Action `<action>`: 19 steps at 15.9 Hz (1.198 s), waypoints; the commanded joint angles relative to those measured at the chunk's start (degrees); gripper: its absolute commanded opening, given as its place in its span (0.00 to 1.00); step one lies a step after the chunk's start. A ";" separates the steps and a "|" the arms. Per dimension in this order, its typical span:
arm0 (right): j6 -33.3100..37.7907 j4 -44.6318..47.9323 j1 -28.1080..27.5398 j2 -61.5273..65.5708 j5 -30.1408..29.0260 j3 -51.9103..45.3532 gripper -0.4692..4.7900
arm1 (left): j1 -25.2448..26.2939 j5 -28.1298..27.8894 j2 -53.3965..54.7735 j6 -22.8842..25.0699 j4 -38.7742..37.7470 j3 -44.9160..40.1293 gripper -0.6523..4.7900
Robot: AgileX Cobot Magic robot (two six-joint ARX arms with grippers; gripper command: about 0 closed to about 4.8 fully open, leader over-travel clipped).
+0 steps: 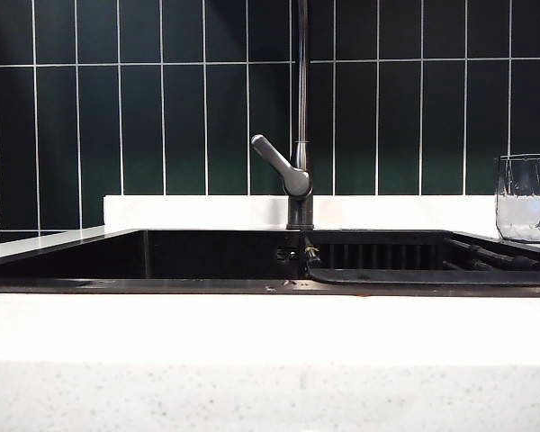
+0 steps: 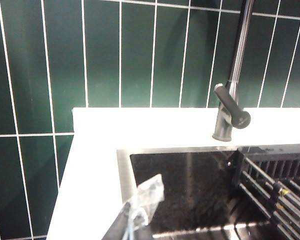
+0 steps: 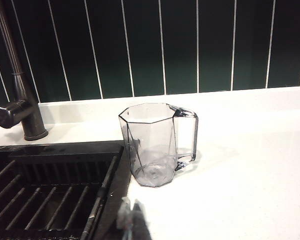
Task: Pick up the mug next to the sink, go to the faucet to get some water, pour the water into the sink, and finally put the mug back to its place.
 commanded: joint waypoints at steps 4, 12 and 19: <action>0.24 0.74 0.00 0.00 -0.31 -0.35 0.09 | 0.04 0.22 0.07 -0.15 -2.16 0.15 0.11; 0.24 0.44 1.25 0.00 0.15 -0.35 0.09 | 1.66 0.24 -1.62 -0.15 -4.11 0.17 0.11; 0.24 0.31 16.55 -0.02 0.04 -0.35 0.09 | 13.57 -0.09 -1.62 -0.15 -4.42 0.15 0.11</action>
